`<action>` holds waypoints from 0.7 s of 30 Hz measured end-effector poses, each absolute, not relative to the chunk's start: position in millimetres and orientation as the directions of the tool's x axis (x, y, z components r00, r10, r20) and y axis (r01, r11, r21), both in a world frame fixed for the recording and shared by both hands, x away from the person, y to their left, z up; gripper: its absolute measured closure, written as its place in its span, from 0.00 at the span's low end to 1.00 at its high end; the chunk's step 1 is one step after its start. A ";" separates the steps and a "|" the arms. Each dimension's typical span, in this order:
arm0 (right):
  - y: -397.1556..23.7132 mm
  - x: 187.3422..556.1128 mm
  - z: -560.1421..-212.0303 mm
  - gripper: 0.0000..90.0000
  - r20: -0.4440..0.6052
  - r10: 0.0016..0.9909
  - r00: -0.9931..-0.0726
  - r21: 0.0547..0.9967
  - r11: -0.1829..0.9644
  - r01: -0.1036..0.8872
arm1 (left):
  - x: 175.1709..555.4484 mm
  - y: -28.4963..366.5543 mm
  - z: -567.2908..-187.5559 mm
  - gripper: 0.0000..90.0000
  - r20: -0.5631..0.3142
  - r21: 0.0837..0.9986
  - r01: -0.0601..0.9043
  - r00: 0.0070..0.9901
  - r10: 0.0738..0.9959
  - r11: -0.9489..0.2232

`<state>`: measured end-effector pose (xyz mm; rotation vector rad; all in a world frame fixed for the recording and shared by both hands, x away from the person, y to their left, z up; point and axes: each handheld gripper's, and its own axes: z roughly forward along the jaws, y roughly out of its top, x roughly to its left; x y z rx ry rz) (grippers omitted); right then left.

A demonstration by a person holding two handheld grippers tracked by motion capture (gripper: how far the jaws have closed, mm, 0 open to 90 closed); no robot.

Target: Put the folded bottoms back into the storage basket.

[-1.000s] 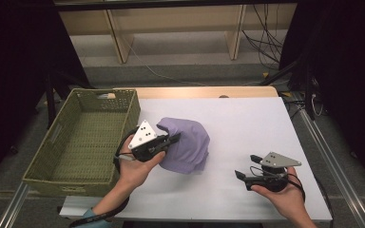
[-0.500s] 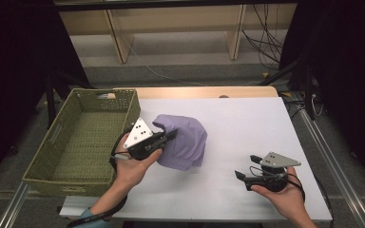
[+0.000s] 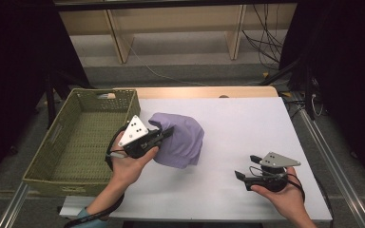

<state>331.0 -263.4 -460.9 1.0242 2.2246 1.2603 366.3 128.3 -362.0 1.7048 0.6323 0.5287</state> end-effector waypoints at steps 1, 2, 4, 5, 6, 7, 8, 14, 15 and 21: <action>-263.4 331.0 -460.9 0.20 0.023 0.751 -0.660 0.852 0.330 0.406 | 366.3 128.9 -361.7 0.96 0.014 0.977 0.131 0.749 0.662 -0.169; -263.5 331.0 -460.9 0.20 0.023 0.751 -0.660 0.852 0.330 0.406 | 366.5 129.6 -361.3 0.96 0.016 0.976 0.131 0.749 0.662 -0.172; -263.5 331.2 -461.1 0.20 0.024 0.751 -0.660 0.853 0.330 0.405 | 367.0 131.0 -360.5 0.96 0.018 0.976 0.130 0.748 0.663 -0.173; -263.4 331.3 -461.2 0.20 0.024 0.750 -0.661 0.853 0.330 0.405 | 367.0 131.7 -360.0 0.96 0.018 0.976 0.131 0.748 0.664 -0.173; -263.4 331.3 -461.2 0.20 0.024 0.750 -0.661 0.853 0.329 0.406 | 367.3 132.4 -359.5 0.96 0.021 0.976 0.128 0.747 0.664 -0.176; -263.4 331.2 -461.2 0.20 0.024 0.750 -0.661 0.853 0.329 0.405 | 367.3 133.1 -359.0 0.96 0.021 0.976 0.129 0.746 0.666 -0.176; -263.4 331.2 -461.1 0.20 0.023 0.750 -0.660 0.852 0.331 0.406 | 367.4 133.4 -358.6 0.96 0.019 0.977 0.129 0.745 0.667 -0.171; -263.3 331.3 -461.3 0.20 0.024 0.749 -0.662 0.853 0.330 0.405 | 367.7 137.3 -355.0 0.96 0.020 0.978 0.124 0.742 0.670 -0.167; -263.3 331.2 -461.2 0.20 0.023 0.750 -0.661 0.852 0.332 0.406 | 367.7 138.3 -354.4 0.96 0.022 0.977 0.125 0.742 0.670 -0.170; -263.2 331.2 -461.2 0.20 0.024 0.750 -0.661 0.852 0.331 0.406 | 367.9 141.9 -351.4 0.96 0.022 0.979 0.121 0.738 0.674 -0.165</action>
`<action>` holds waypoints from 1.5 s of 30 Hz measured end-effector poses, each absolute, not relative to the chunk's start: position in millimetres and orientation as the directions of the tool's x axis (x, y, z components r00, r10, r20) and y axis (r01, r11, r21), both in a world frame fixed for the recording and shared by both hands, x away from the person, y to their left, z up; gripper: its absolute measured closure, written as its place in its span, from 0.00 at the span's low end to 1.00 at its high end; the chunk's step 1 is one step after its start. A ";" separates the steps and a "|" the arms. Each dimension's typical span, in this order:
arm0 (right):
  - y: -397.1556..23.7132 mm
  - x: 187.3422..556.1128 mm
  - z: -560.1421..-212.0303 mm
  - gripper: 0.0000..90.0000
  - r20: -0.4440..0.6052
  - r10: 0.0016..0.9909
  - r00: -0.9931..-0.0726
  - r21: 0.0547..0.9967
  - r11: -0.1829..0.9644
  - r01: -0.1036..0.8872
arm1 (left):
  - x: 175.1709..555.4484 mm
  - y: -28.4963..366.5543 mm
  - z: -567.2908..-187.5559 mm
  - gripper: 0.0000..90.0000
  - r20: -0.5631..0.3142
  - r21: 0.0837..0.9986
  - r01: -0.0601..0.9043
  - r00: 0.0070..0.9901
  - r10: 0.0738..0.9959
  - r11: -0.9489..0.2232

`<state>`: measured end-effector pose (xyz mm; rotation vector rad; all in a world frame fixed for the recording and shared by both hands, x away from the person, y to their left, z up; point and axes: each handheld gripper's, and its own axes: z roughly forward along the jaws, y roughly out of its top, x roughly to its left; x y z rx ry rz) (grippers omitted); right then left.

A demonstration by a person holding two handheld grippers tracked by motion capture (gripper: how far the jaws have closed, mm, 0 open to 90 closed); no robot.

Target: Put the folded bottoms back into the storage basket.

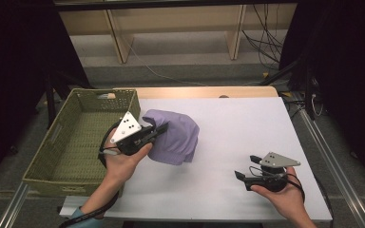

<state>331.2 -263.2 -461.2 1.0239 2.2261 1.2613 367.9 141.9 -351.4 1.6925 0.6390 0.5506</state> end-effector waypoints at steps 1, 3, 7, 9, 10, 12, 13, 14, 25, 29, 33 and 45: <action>-263.3 331.2 -461.2 0.20 0.023 0.750 -0.661 0.852 0.332 0.406 | 367.9 142.5 -351.0 0.95 0.021 0.979 0.121 0.737 0.675 -0.163; -263.3 331.2 -461.1 0.20 0.023 0.750 -0.661 0.852 0.330 0.405 | 368.1 143.7 -349.9 0.96 0.023 0.980 0.119 0.736 0.677 -0.162; -263.4 331.3 -461.3 0.20 0.024 0.750 -0.661 0.853 0.330 0.404 | 368.2 146.1 -348.1 0.96 0.019 0.980 0.120 0.732 0.681 -0.156; -263.3 331.2 -461.1 0.20 0.023 0.750 -0.661 0.853 0.330 0.405 | 368.7 147.9 -347.0 0.96 0.025 0.980 0.119 0.732 0.681 -0.163; -263.3 331.2 -461.1 0.20 0.023 0.750 -0.661 0.852 0.331 0.405 | 368.9 148.6 -346.6 0.96 0.024 0.980 0.118 0.730 0.683 -0.162; -263.3 331.2 -461.2 0.20 0.022 0.750 -0.661 0.852 0.332 0.405 | 369.1 149.9 -345.7 0.96 0.024 0.980 0.117 0.728 0.685 -0.159; -263.5 331.1 -461.0 0.20 0.021 0.750 -0.661 0.850 0.335 0.407 | 369.0 150.7 -345.2 0.96 0.023 0.980 0.118 0.728 0.685 -0.158; -263.5 331.0 -461.0 0.20 0.021 0.750 -0.661 0.849 0.335 0.408 | 369.1 151.3 -344.8 0.96 0.024 0.981 0.115 0.726 0.687 -0.157; -263.3 330.9 -461.2 0.20 0.025 0.749 -0.662 0.850 0.333 0.409 | 368.7 157.2 -341.7 0.96 0.025 0.988 0.090 0.705 0.709 -0.124; -263.2 330.9 -461.3 0.20 0.025 0.749 -0.662 0.849 0.334 0.409 | 368.7 159.1 -341.5 0.96 0.025 0.989 0.085 0.697 0.717 -0.118; -263.0 331.0 -461.5 0.20 0.022 0.750 -0.662 0.850 0.335 0.407 | 368.7 160.7 -340.5 0.95 0.023 0.990 0.084 0.693 0.721 -0.112; -262.9 330.8 -461.4 0.20 0.018 0.749 -0.663 0.847 0.341 0.408 | 369.4 166.8 -337.0 0.95 0.031 0.989 0.086 0.681 0.732 -0.122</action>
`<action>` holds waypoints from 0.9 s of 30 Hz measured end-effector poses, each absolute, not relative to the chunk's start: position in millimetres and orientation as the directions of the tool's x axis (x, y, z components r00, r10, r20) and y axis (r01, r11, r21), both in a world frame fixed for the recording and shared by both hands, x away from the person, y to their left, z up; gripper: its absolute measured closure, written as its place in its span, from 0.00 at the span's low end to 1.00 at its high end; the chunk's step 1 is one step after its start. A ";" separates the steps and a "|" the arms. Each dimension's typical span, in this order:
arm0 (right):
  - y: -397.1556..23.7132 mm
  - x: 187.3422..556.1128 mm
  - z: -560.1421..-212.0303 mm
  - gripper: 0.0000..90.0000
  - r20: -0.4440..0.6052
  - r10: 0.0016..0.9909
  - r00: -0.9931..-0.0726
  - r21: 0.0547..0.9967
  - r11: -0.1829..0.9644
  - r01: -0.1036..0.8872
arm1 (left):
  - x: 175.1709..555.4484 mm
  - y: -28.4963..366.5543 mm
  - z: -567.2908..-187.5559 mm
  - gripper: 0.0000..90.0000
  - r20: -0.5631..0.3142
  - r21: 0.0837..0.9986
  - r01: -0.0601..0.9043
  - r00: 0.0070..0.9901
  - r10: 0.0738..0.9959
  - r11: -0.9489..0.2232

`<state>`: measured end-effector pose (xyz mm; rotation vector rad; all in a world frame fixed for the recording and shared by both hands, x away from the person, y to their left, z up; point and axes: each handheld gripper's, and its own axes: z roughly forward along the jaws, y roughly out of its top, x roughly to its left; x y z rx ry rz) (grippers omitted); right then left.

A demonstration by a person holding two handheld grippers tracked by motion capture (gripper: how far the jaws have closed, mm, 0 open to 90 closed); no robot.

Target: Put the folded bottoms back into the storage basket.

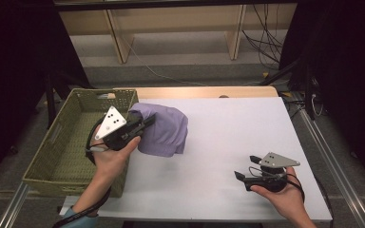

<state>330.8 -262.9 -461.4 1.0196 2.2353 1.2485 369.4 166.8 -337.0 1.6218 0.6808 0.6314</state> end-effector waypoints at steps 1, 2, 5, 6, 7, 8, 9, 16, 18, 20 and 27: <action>-262.9 330.9 -461.4 0.20 0.017 0.748 -0.663 0.847 0.341 0.407 | 369.5 167.4 -336.5 0.95 0.031 0.988 0.088 0.679 0.733 -0.123; -262.8 331.0 -461.6 0.20 0.018 0.748 -0.663 0.848 0.340 0.406 | 369.5 168.2 -336.0 0.95 0.030 0.988 0.090 0.679 0.734 -0.124; -262.9 331.0 -461.7 0.20 0.018 0.748 -0.664 0.848 0.340 0.407 | 369.9 170.8 -335.0 0.95 0.027 0.989 0.090 0.674 0.738 -0.118; -262.9 330.9 -461.5 0.20 0.017 0.749 -0.663 0.846 0.342 0.408 | 370.0 171.9 -334.5 0.95 0.027 0.989 0.088 0.671 0.741 -0.116; -262.7 330.9 -461.7 0.20 0.017 0.748 -0.663 0.848 0.341 0.407 | 370.1 172.3 -334.2 0.95 0.022 0.990 0.088 0.671 0.742 -0.109; -262.7 331.0 -461.7 0.20 0.016 0.748 -0.664 0.848 0.342 0.406 | 370.1 173.3 -333.8 0.95 0.026 0.990 0.087 0.669 0.743 -0.113; -262.7 331.0 -461.7 0.20 0.017 0.748 -0.663 0.847 0.341 0.407 | 370.2 174.3 -333.2 0.95 0.025 0.990 0.086 0.668 0.744 -0.110; -262.7 331.1 -461.9 0.20 0.018 0.748 -0.663 0.848 0.339 0.406 | 370.7 179.3 -330.7 0.95 0.025 0.991 0.082 0.660 0.751 -0.105; -262.7 331.0 -461.7 0.20 0.018 0.748 -0.664 0.848 0.340 0.406 | 370.6 180.4 -330.0 0.95 0.027 0.991 0.080 0.659 0.752 -0.106; -262.7 331.0 -461.8 0.20 0.018 0.748 -0.664 0.848 0.340 0.407 | 370.6 181.3 -329.3 0.95 0.030 0.991 0.078 0.658 0.752 -0.107; -262.8 331.1 -462.0 0.20 0.019 0.748 -0.664 0.849 0.339 0.406 | 370.8 183.9 -328.3 0.95 0.030 0.991 0.076 0.652 0.757 -0.106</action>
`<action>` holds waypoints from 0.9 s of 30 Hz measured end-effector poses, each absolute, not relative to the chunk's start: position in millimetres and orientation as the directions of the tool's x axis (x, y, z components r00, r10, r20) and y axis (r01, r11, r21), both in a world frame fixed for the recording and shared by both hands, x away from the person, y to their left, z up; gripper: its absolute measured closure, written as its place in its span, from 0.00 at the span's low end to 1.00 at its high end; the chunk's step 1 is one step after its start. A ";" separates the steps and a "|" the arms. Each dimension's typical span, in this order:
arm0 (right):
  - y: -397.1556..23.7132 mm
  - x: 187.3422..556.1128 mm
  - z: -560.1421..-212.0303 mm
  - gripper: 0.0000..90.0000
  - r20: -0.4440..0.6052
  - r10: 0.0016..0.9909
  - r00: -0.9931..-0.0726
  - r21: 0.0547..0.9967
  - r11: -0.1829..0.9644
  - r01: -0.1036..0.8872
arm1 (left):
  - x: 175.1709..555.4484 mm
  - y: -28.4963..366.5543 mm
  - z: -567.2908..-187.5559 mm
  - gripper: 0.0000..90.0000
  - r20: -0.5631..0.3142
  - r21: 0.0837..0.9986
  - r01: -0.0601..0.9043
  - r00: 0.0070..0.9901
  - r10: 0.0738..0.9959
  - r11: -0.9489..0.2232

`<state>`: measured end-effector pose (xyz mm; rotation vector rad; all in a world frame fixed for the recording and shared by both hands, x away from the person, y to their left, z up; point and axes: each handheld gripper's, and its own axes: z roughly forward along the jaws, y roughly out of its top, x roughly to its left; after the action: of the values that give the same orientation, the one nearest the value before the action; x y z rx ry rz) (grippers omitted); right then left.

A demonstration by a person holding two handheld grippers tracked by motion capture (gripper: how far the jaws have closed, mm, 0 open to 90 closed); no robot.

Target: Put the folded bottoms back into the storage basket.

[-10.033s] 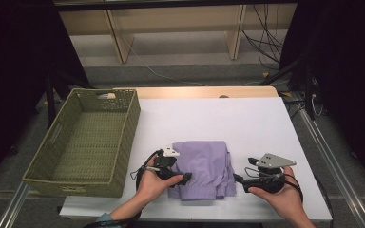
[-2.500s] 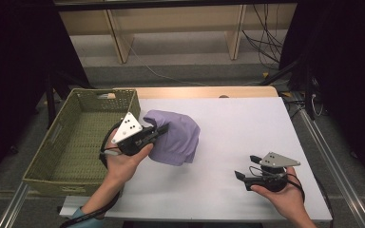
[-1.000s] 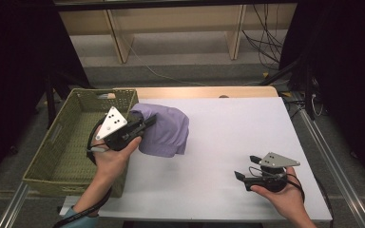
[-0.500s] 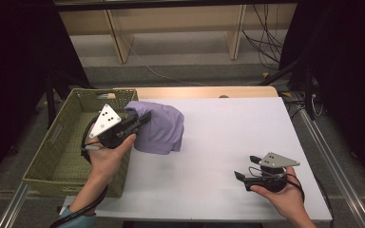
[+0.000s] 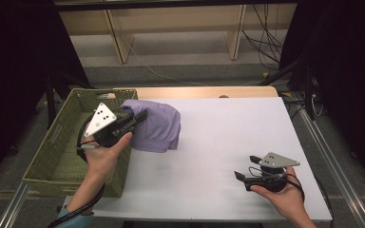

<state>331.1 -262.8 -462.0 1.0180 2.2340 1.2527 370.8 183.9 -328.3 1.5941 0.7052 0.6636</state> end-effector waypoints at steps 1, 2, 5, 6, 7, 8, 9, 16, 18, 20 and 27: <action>-262.7 331.1 -462.0 0.20 0.018 0.747 -0.664 0.849 0.340 0.406 | 370.8 184.1 -328.3 0.96 0.031 0.992 0.076 0.651 0.758 -0.106; -262.7 331.0 -462.0 0.20 0.019 0.747 -0.665 0.849 0.339 0.406 | 370.8 184.2 -328.3 0.95 0.029 0.992 0.075 0.651 0.759 -0.102; -262.7 331.1 -462.0 0.20 0.019 0.747 -0.664 0.849 0.339 0.406 | 370.9 185.1 -327.9 0.96 0.029 0.992 0.073 0.648 0.761 -0.100; -262.8 331.2 -462.1 0.20 0.019 0.747 -0.664 0.849 0.340 0.406 | 371.0 185.6 -327.7 0.95 0.028 0.993 0.072 0.647 0.762 -0.098; -262.7 331.2 -462.2 0.20 0.019 0.747 -0.664 0.848 0.340 0.406 | 370.9 185.9 -327.7 0.96 0.028 0.993 0.072 0.647 0.762 -0.098; -262.7 331.2 -462.1 0.20 0.019 0.747 -0.665 0.848 0.340 0.406 | 371.0 186.3 -327.6 0.95 0.027 0.993 0.072 0.646 0.763 -0.097; -262.7 331.2 -462.2 0.20 0.019 0.747 -0.665 0.848 0.340 0.406 | 371.0 186.7 -327.6 0.95 0.027 0.993 0.072 0.644 0.764 -0.096; -262.6 331.2 -462.2 0.20 0.019 0.747 -0.665 0.848 0.340 0.406 | 371.3 189.0 -327.3 0.95 0.031 0.993 0.066 0.638 0.770 -0.095; -262.5 331.2 -462.4 0.20 0.019 0.746 -0.665 0.848 0.341 0.407 | 371.6 189.8 -327.6 0.95 0.032 0.993 0.067 0.636 0.771 -0.096; -262.5 331.3 -462.5 0.20 0.019 0.746 -0.666 0.847 0.341 0.407 | 371.8 190.4 -327.8 0.95 0.031 0.993 0.070 0.634 0.772 -0.097; -262.2 331.3 -462.5 0.20 0.022 0.746 -0.665 0.848 0.339 0.408 | 371.9 191.3 -327.1 0.95 0.032 0.993 0.070 0.635 0.772 -0.099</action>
<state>331.3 -262.2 -462.5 1.0193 2.2375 1.2541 371.9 191.3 -327.1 1.5795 0.7187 0.6848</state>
